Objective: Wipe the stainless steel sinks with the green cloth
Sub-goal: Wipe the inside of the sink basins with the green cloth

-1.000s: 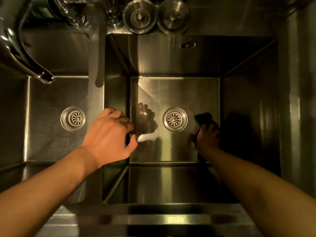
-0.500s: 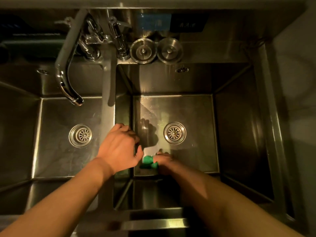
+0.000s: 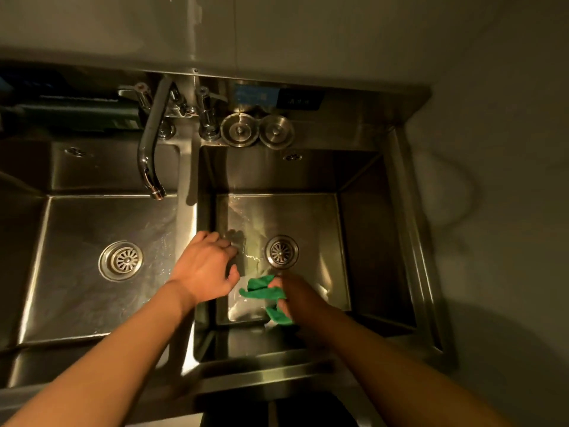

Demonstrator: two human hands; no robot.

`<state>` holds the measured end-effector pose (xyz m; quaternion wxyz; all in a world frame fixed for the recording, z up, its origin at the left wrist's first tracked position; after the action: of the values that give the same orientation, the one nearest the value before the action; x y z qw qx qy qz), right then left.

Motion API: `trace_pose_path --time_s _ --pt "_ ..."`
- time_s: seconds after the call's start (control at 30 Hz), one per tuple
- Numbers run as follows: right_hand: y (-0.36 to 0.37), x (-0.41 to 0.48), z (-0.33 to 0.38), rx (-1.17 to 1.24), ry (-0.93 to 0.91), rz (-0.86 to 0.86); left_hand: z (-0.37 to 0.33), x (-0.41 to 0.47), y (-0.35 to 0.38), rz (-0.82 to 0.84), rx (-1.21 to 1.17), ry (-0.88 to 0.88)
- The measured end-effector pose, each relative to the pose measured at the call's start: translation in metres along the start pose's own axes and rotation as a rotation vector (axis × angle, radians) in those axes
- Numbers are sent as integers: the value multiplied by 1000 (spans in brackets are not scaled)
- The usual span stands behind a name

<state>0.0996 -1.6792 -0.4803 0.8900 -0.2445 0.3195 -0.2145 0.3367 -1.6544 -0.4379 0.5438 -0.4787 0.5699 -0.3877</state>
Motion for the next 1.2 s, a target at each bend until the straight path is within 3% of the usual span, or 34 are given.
trace_pose_path --time_s 0.3,0.5,0.7,0.83,0.93,1.0,1.2 --pt "-81 -56 36 -35 -48 -215 -9 -46 -5 -93 -208 -27" --pt "-114 -82 72 83 -153 -366 -46 -81 -50 -155 -595 -114" --pt "-121 -104 108 213 -353 -352 -90 -96 -81 -93 -691 -88" --pt "-101 -113 123 293 -414 -345 -108 -112 -75 -28 -880 -204" --pt "-94 -117 125 312 -450 -489 -117 -126 -73 -150 -829 -328" --pt "-94 -120 123 300 -448 -493 -119 -134 -76 -222 -800 -388" --pt "-99 -121 107 259 -488 -254 -117 -147 -110 -395 -652 -430"
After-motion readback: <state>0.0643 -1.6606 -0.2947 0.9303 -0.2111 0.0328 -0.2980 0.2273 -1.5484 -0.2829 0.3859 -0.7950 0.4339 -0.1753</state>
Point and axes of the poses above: each hand's wrist, its own x-axis towards the middle knuckle, its own y-axis out of the palm, z = x × y, the point moved 2 cm from there along x, towards the middle knuckle, and after that the axes turned 11 degrees about -y, right-handed, at the moved point
